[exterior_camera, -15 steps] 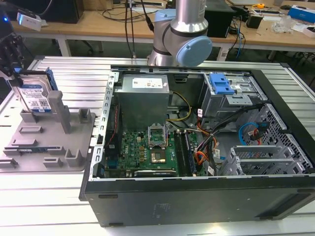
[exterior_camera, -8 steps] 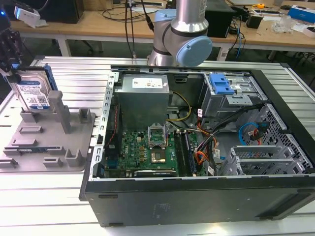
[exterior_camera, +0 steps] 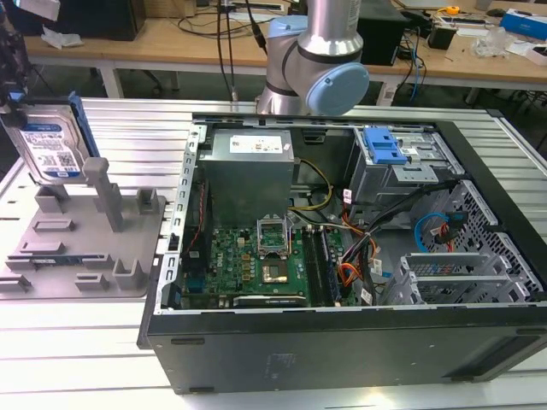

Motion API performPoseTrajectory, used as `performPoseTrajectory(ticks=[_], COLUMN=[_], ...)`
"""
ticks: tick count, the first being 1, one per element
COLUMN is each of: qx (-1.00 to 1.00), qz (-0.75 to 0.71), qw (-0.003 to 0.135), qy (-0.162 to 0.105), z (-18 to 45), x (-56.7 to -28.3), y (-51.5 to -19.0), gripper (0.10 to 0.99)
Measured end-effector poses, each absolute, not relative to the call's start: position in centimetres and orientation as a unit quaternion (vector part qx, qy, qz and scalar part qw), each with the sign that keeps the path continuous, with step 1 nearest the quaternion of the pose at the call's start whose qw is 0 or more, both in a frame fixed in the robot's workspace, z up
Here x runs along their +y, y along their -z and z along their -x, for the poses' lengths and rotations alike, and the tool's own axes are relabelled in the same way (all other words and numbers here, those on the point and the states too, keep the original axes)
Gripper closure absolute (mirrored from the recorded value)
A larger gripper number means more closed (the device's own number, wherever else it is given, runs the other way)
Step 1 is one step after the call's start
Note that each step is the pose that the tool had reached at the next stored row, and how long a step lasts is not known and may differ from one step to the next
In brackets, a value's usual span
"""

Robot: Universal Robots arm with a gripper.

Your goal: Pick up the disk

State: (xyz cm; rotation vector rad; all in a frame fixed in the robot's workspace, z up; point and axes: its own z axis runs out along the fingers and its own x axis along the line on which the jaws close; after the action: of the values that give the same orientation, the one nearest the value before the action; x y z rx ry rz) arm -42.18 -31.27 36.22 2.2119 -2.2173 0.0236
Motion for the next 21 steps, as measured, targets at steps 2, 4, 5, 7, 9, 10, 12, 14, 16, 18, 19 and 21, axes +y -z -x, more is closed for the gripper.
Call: performPoseTrajectory(ticks=[2,4,5,7,9,10,12,14,16,18,19,21], qx=[-0.708,-0.708,-0.708,-0.708,-0.708,-0.708,-0.708,-0.708,-0.708,-0.708,-0.708,-0.708], qz=[-0.706,-0.706,-0.706,-0.706,-0.706,-0.706,-0.706,-0.706,-0.706,-0.706,-0.706,-0.706], qw=[0.004,0.003,0.003,0.002,0.001,0.0,0.0,-0.001,-0.002,-0.002,-0.002,-0.003], qy=[-0.007,-0.006,-0.006,-0.005,-0.004,-0.003,-0.002,-0.002,-0.001,-0.001,0.0,0.0], z=[42.2,42.2,42.2,42.2,42.2,42.2,42.2,42.2,42.2,42.2,42.2,42.2], x=[-31.3,-31.4,-31.5,-31.5,-31.6,-31.7,-31.7,-31.8,-31.9,-31.9,-31.9,-32.0], y=[-36.8,-37.3,-37.6,-38.1,-38.9,-39.4,-40.0,-40.8,-41.5,-42.1,-42.3,-43.0], gripper=[0.718,0.718,0.718,0.718,0.718,0.718,0.718,0.718,0.718,0.718,0.718,0.718])
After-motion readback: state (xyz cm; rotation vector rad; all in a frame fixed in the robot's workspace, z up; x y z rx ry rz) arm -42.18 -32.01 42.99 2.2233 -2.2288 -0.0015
